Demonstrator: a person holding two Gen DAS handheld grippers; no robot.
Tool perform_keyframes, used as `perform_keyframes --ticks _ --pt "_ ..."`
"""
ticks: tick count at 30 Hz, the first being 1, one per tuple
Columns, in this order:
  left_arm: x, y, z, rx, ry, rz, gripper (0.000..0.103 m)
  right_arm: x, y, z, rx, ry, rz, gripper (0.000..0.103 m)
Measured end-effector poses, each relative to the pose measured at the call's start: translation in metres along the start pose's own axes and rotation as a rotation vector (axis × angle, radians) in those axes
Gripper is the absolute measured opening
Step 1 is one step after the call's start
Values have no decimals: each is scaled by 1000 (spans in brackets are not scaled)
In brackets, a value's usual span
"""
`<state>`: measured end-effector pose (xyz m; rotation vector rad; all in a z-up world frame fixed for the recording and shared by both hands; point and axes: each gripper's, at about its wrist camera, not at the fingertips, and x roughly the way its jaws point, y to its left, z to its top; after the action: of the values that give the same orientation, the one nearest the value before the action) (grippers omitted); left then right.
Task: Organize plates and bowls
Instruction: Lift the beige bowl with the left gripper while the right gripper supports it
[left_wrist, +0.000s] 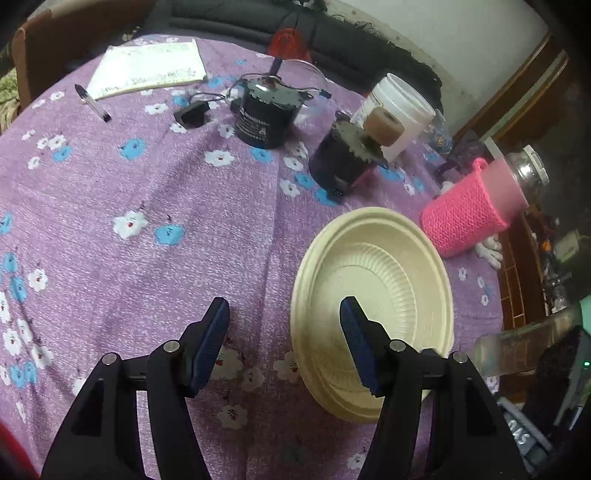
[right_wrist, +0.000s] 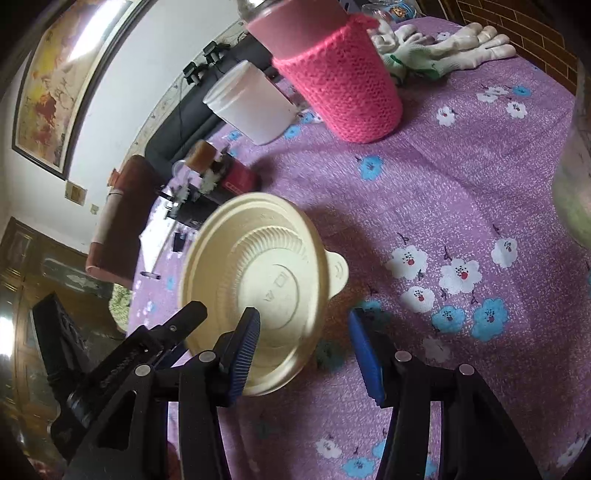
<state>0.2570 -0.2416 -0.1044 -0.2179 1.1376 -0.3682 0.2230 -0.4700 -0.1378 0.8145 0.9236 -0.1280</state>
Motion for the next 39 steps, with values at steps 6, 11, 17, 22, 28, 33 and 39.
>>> perform_keyframes --ticks 6,11,17,22,28,33,39 --pt "-10 3 4 -19 -12 -38 61 -8 3 -1 -1 -21 39 53" --pt "-4 0 3 -11 13 -44 61 -12 5 0 -10 -39 43 53" --pt "-1 -1 1 -16 17 -43 61 -9 0 2 17 -13 62 53" --pt "7 0 0 -19 37 -42 60 -7 0 1 13 -14 58 53" --pt "14 -3 -2 -17 48 -50 60 -8 0 2 14 -18 59 53" --pt "18 1 -2 -38 64 -70 60 -2 -7 3 36 -9 56 50" --pt "17 1 -2 -38 64 -74 60 -1 -6 3 36 -22 59 48"
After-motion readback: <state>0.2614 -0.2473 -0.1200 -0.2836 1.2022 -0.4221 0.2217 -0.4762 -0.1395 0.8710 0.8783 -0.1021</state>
